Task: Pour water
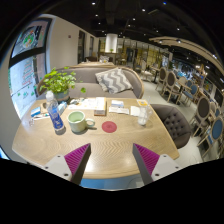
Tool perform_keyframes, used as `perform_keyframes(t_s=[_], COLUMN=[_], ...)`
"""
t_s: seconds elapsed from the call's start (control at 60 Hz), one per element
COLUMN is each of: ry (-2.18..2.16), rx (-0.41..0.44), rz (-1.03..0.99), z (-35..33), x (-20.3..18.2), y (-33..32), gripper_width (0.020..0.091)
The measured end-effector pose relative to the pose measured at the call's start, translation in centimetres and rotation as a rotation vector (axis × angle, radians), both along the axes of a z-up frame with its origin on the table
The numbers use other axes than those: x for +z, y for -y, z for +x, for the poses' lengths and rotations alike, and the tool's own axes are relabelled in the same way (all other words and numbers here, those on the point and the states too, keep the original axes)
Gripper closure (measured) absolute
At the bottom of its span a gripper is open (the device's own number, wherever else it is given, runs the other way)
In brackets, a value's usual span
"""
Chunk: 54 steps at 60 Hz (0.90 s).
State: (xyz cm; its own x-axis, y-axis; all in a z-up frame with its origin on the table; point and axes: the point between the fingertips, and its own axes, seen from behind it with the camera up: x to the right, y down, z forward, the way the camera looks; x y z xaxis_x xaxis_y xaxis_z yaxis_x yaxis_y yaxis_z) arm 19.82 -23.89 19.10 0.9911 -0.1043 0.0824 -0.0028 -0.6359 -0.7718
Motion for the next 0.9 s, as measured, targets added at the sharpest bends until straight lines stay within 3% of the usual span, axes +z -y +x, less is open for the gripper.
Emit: perform_keyframes(t_s=[0.133, 0.267, 0.517, 0.717, 0.9], ry=[0.006, 0.004, -0.041, -0.082, -0.103], rx=[-0.01, -0.024, 0.012, 0.076, 0.097], rz=[-0.034, -0.049, -0.011, 0.077, 0.142], z=[-1.6, -8.0, -20.1, -27.1, -29.4], x=[-1.3, -4.0, -5.3, -4.7, -6.8], y=[0.8, 0.1, -2.6, -9.2, -17.9], gripper_width=[0.0247, 0.0249, 0.0249, 0.0242, 0.0243])
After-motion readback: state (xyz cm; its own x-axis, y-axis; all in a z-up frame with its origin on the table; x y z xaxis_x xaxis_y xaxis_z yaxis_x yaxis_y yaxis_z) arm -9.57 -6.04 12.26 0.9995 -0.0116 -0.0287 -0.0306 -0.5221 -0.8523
